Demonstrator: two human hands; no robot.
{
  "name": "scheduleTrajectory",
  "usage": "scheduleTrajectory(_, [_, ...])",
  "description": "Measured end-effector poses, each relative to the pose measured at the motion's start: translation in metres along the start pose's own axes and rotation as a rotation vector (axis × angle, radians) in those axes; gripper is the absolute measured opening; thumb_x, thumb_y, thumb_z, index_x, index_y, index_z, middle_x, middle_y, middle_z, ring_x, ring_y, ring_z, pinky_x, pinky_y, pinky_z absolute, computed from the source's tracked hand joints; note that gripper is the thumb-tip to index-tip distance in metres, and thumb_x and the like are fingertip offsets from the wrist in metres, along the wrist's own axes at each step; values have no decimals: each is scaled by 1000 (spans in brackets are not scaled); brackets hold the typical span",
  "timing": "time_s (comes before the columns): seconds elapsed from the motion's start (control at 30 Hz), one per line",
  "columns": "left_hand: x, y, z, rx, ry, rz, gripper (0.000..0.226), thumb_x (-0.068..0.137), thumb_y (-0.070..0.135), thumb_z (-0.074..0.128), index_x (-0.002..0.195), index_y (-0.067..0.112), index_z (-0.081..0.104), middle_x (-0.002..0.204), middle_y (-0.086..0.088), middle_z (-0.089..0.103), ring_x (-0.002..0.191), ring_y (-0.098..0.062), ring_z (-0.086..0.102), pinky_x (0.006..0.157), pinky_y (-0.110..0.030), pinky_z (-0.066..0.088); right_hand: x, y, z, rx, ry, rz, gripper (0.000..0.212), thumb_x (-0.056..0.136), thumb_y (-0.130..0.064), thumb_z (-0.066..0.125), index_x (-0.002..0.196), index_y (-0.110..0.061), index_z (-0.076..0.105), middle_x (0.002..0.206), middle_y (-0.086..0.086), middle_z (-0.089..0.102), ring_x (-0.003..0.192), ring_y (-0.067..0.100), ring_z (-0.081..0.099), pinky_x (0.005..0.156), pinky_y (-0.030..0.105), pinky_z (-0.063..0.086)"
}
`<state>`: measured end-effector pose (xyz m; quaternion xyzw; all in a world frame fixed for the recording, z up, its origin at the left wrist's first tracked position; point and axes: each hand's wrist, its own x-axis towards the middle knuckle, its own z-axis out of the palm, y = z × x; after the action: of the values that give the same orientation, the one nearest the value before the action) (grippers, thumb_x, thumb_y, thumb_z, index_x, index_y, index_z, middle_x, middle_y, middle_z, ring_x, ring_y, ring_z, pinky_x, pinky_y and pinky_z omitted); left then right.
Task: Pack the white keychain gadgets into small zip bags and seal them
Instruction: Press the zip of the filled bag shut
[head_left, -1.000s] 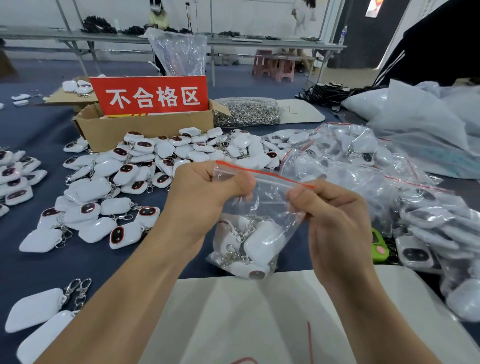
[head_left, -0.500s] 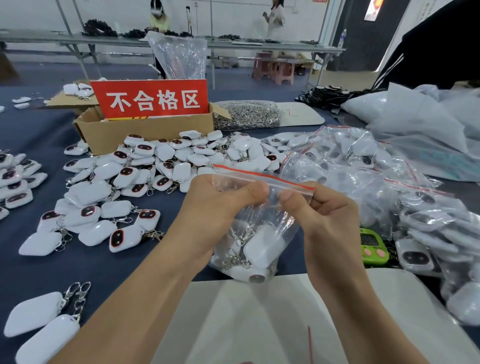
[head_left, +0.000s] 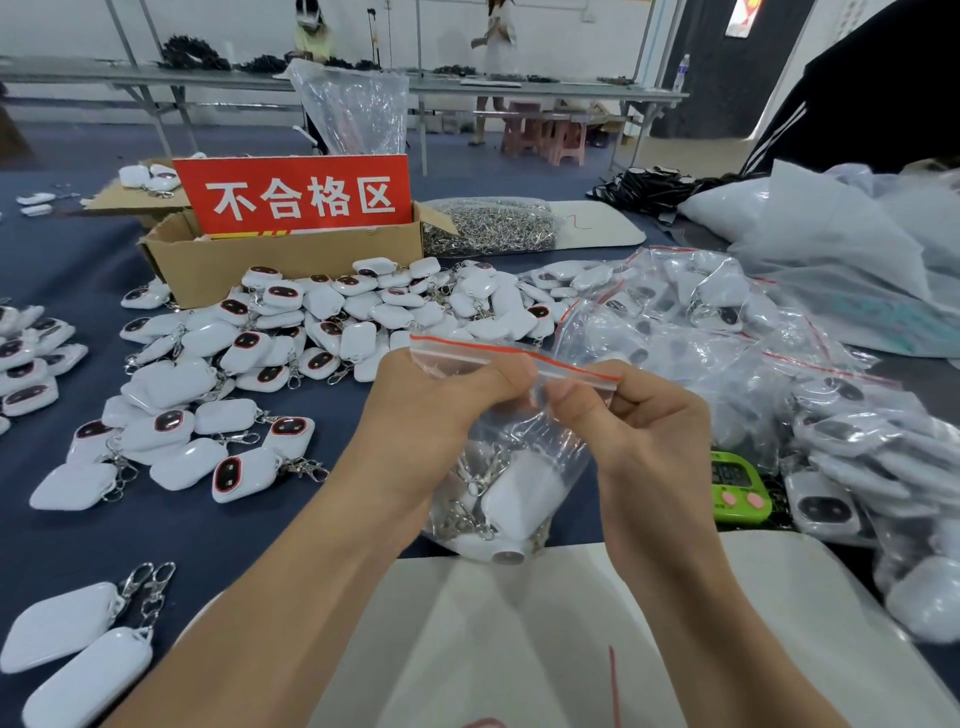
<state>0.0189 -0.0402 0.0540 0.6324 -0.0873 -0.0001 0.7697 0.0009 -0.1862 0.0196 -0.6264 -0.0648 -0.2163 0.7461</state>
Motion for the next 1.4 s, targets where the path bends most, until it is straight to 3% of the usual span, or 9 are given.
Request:
scheduleTrajectory(0.2, [1, -2, -1, 58, 66, 4, 7, 72, 13, 83, 67, 14, 78, 73, -13, 75, 70, -22, 72, 69, -35, 59, 0, -2, 1, 20, -8, 27, 7, 85, -7, 74, 87, -4, 80, 81, 21, 77, 76, 37, 72, 74, 42, 56])
scheduleTrajectory(0.33, [1, 1, -3, 66, 50, 63, 6, 71, 13, 86, 71, 13, 80, 71, -7, 76, 64, -15, 70, 60, -25, 54, 1, -3, 1, 15, 1, 38, 7, 90, -2, 74, 88, -4, 81, 82, 26, 75, 72, 25, 66, 70, 33, 53])
scheduleTrajectory(0.43, [2, 0, -5, 70, 51, 54, 5, 75, 7, 84, 77, 10, 81, 74, -11, 77, 62, -18, 71, 56, -27, 55, 1, -2, 1, 7, -3, 32, 9, 91, -2, 73, 88, -4, 81, 82, 26, 75, 72, 23, 65, 69, 30, 53])
scheduleTrajectory(0.77, [4, -3, -4, 57, 23, 54, 14, 80, -6, 77, 75, 6, 81, 76, -15, 77, 66, -21, 74, 60, -25, 57, 0, -5, 2, 36, -4, 31, 17, 88, 6, 70, 77, -2, 78, 67, 10, 74, 62, 15, 66, 64, 20, 52])
scheduleTrajectory(0.93, [3, -6, -1, 66, 82, 82, 12, 78, -5, 79, 73, 5, 80, 73, -16, 76, 65, -22, 72, 62, -30, 60, -1, -3, 6, 26, 24, 44, 19, 85, 1, 73, 69, -8, 77, 61, 10, 67, 59, 17, 59, 62, 21, 49])
scheduleTrajectory(1.03, [3, -9, 0, 99, 89, 91, 12, 79, 1, 81, 72, 11, 81, 68, -9, 75, 60, -16, 70, 53, -23, 54, -1, -5, 7, 47, 9, 40, 22, 83, -7, 70, 65, -17, 76, 59, -1, 68, 56, 11, 59, 60, 17, 48])
scheduleTrajectory(1.1, [3, -9, -1, 131, 57, 93, 11, 80, 6, 82, 74, 14, 82, 69, -5, 76, 62, -13, 71, 54, -22, 53, -1, -6, 8, 39, 15, 31, 17, 84, -7, 72, 69, -15, 77, 63, 2, 71, 59, 12, 62, 61, 19, 49])
scheduleTrajectory(1.23, [2, -9, -2, 148, -32, 123, 9, 77, 14, 82, 86, 14, 84, 84, -8, 80, 83, -24, 78, 75, -36, 63, 0, -3, 8, -4, 41, 5, 15, 86, -3, 75, 74, -12, 74, 60, -6, 66, 57, 7, 56, 58, 16, 45])
scheduleTrajectory(1.4, [1, -10, 0, 201, 66, 149, 9, 67, 19, 82, 76, 14, 82, 75, -11, 77, 79, -36, 75, 70, -50, 62, 1, -4, 8, -46, 7, 3, 18, 79, -13, 72, 65, -24, 72, 60, -4, 63, 56, 10, 52, 57, 18, 43])
